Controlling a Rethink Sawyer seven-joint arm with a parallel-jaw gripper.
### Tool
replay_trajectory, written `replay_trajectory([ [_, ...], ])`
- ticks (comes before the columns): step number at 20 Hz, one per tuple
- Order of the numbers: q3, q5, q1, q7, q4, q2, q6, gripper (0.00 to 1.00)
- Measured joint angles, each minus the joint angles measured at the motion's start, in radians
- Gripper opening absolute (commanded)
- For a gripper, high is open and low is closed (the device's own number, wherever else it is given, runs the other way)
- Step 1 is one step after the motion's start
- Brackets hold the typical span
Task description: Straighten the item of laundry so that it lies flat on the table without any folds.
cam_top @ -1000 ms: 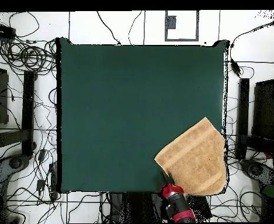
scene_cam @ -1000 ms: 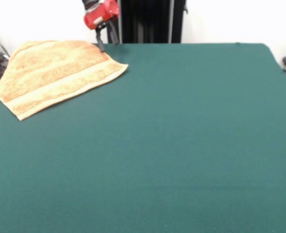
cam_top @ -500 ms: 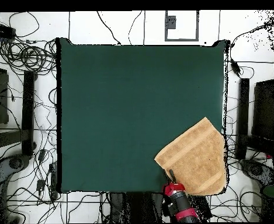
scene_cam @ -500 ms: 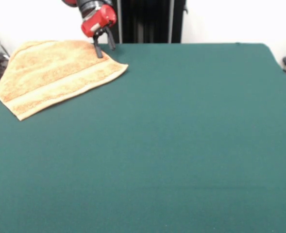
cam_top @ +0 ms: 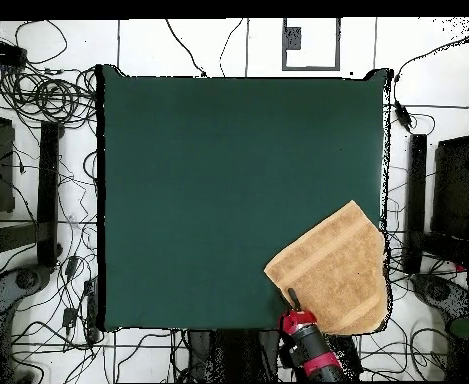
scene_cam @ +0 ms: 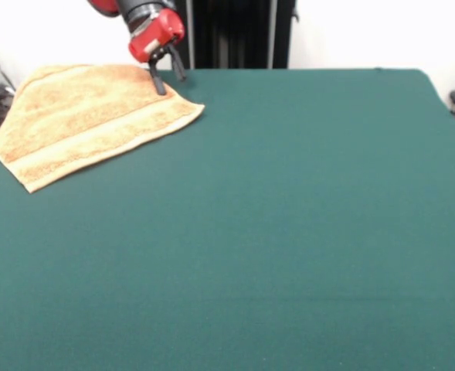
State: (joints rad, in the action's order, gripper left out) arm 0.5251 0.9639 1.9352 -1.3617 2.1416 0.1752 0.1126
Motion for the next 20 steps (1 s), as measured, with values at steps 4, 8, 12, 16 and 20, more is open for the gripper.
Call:
replay_trajectory([
  [4,0.004,0.000,-0.040,0.000,0.004,-0.034,0.000,1.00],
  [8,0.004,0.000,-0.055,0.000,0.005,-0.045,0.000,1.00],
  [12,0.003,-0.013,-0.097,0.000,0.009,-0.078,0.001,1.00],
  [16,-0.011,-0.078,-0.201,0.000,0.025,-0.161,0.008,1.00],
  [20,-0.040,-0.167,-0.341,0.000,0.045,-0.276,0.012,1.00],
])
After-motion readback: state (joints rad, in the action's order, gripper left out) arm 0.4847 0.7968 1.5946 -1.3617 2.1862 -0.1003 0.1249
